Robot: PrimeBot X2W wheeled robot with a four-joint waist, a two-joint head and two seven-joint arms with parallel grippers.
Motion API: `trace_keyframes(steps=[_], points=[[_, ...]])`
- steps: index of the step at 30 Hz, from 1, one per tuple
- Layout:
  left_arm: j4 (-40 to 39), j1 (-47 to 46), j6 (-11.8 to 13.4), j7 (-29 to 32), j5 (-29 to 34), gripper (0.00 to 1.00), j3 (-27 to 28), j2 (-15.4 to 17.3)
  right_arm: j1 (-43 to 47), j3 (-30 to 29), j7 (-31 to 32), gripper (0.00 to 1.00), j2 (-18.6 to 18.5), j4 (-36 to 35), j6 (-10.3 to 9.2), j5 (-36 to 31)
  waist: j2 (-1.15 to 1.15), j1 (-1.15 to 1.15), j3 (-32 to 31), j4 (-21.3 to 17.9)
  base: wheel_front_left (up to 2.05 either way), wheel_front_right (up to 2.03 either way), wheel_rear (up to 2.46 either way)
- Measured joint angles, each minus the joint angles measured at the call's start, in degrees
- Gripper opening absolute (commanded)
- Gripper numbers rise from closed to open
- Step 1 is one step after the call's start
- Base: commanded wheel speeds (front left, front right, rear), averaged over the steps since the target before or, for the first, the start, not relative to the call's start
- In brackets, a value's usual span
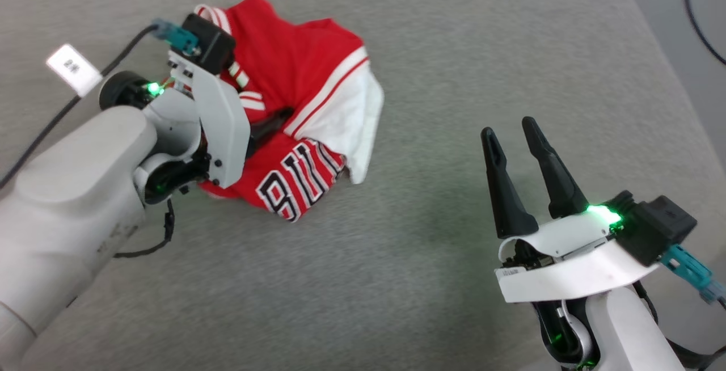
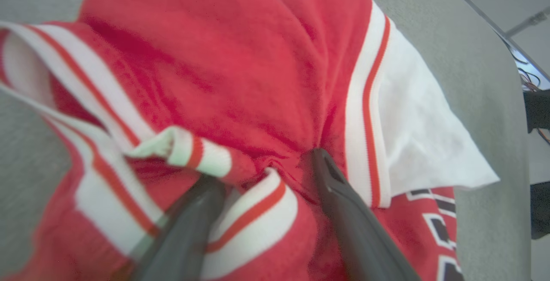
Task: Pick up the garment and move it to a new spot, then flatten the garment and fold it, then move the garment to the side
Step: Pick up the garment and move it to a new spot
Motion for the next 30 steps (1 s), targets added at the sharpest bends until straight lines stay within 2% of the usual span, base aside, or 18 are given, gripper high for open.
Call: trace_keyframes(steps=[10,20,27,30], points=[[-4.3,1.1,0.5,-13.6,-8.2,1.0,0.5,1.3,-2.3,-1.2,0.0,1.0,0.1,8.9,0.0,-3.7,0.0,0.0,-3.9,9.0,0.0,0.0,0.0],[-3.8,12.5,0.5,-27.9,-13.9,1.0,0.2,3.2,-0.7,-4.4,0.0,1.0,-0.5,14.7,0.01,-8.1,0.0,0.0,-8.8,18.7,0.0,0.0,0.0],[-2.2,20.7,0.5,-31.0,-14.9,1.0,2.3,2.9,2.7,-7.0,0.5,1.0,-3.9,15.5,0.0,-8.3,0.0,0.0,-12.2,24.5,0.0,0.0,0.0],[-1.8,24.2,0.5,-31.2,-13.8,1.0,8.0,2.5,4.6,-8.5,1.0,1.0,-4.9,14.7,0.0,-8.0,0.0,0.0,-13.6,26.6,0.0,0.0,0.0]])
